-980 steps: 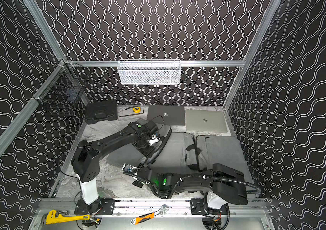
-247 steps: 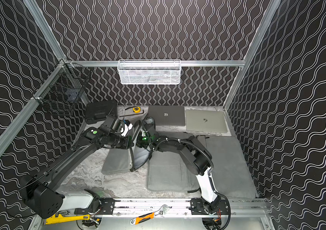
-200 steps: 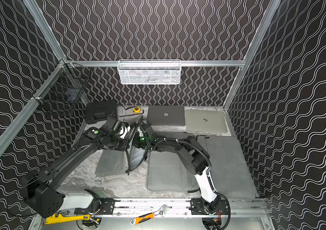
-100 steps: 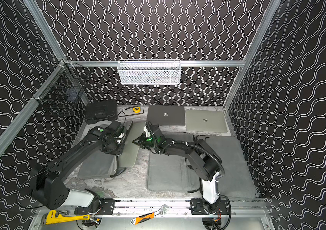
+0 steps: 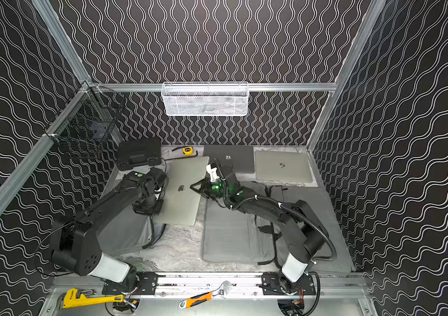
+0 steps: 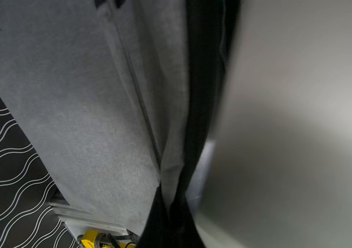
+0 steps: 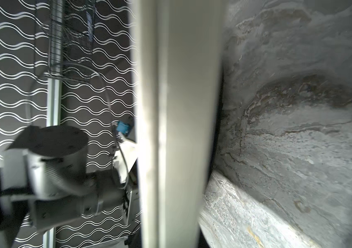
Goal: Open the zippered laptop bag and take out the laptop
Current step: Take out the laptop from the zippered laptop bag, then place the zippered laptop bag at the center of the board.
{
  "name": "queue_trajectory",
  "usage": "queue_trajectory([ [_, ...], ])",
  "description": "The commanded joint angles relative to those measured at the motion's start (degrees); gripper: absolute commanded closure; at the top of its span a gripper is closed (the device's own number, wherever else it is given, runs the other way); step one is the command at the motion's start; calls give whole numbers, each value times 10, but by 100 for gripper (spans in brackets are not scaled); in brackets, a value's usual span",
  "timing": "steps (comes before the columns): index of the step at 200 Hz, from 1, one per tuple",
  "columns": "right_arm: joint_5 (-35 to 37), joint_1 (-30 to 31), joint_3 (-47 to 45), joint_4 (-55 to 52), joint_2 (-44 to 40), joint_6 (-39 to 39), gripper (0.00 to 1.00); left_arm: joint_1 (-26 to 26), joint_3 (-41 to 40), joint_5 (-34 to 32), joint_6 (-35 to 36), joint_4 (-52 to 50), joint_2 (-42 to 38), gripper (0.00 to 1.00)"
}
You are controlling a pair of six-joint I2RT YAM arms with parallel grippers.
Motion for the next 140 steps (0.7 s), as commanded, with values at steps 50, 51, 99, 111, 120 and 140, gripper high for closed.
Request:
queue_trajectory([
  [50, -17, -57, -49, 32, -59, -38, 100, 3, 40, -81, 53, -11, 55, 100],
  [51, -17, -58, -49, 31, -60, -39, 100, 3, 40, -84, 54, -12, 56, 100],
  [99, -17, -72, -48, 1, -60, -58, 100, 16, 41, -141, 74, -7, 111, 100],
  [111, -21, -73, -42, -11, -53, -66, 100, 16, 41, -150, 73, -8, 117, 100],
  [120, -26, -73, -36, -23, -45, -73, 100, 16, 42, -157, 70, -10, 122, 100],
  [140, -33, -73, -34, -37, -25, -84, 100, 16, 42, -155, 71, -9, 127, 78],
])
